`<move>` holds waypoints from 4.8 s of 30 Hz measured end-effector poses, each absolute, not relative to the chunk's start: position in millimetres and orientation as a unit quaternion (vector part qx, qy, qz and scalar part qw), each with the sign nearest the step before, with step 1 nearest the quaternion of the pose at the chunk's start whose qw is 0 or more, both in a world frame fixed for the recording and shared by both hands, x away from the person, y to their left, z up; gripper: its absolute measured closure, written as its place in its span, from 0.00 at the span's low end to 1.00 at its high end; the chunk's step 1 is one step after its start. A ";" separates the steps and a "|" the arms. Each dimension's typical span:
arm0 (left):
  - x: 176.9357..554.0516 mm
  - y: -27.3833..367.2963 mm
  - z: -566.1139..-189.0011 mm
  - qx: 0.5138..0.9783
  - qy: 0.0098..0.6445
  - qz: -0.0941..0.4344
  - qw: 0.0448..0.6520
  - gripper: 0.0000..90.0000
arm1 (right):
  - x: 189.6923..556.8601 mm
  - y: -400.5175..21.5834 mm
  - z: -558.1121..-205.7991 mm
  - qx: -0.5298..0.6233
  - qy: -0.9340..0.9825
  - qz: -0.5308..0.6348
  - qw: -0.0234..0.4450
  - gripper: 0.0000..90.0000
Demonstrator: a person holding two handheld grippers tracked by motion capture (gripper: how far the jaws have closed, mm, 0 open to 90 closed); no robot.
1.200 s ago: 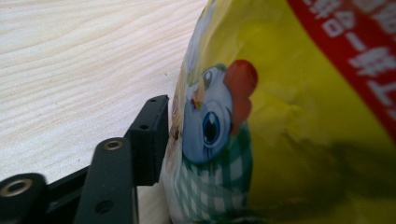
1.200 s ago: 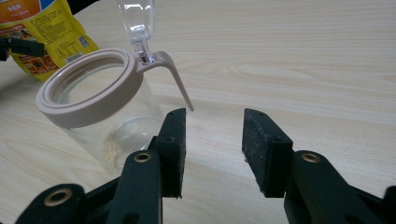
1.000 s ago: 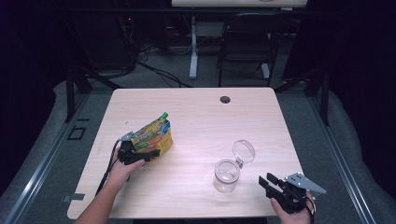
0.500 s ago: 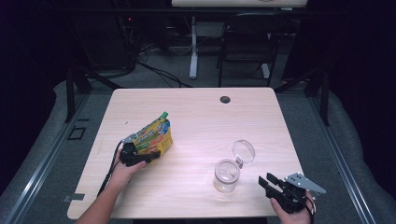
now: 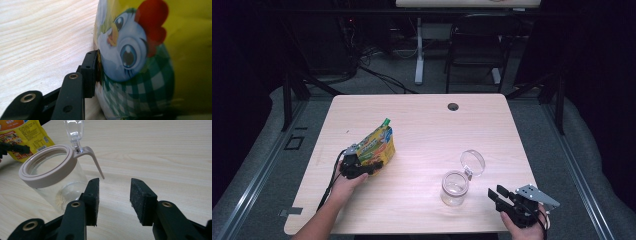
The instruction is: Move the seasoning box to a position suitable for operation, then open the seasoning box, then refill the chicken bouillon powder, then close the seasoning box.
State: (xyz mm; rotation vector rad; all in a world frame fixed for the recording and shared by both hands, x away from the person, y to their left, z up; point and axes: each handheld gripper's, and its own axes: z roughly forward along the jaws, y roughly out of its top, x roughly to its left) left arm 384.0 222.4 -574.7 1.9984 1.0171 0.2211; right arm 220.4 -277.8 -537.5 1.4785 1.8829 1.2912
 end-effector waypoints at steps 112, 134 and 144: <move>323.6 188.1 -563.7 0.812 0.349 0.074 0.462 0.66 | 241.5 -256.4 -532.3 0.493 0.690 0.483 0.218 0.67; 314.6 168.6 -546.7 0.837 0.311 0.140 0.428 0.66 | 231.4 -258.9 -528.5 0.483 0.694 0.480 0.234 0.66; 309.1 164.1 -545.7 0.846 0.297 0.174 0.406 0.66 | 232.0 -256.4 -528.4 0.479 0.695 0.483 0.235 0.66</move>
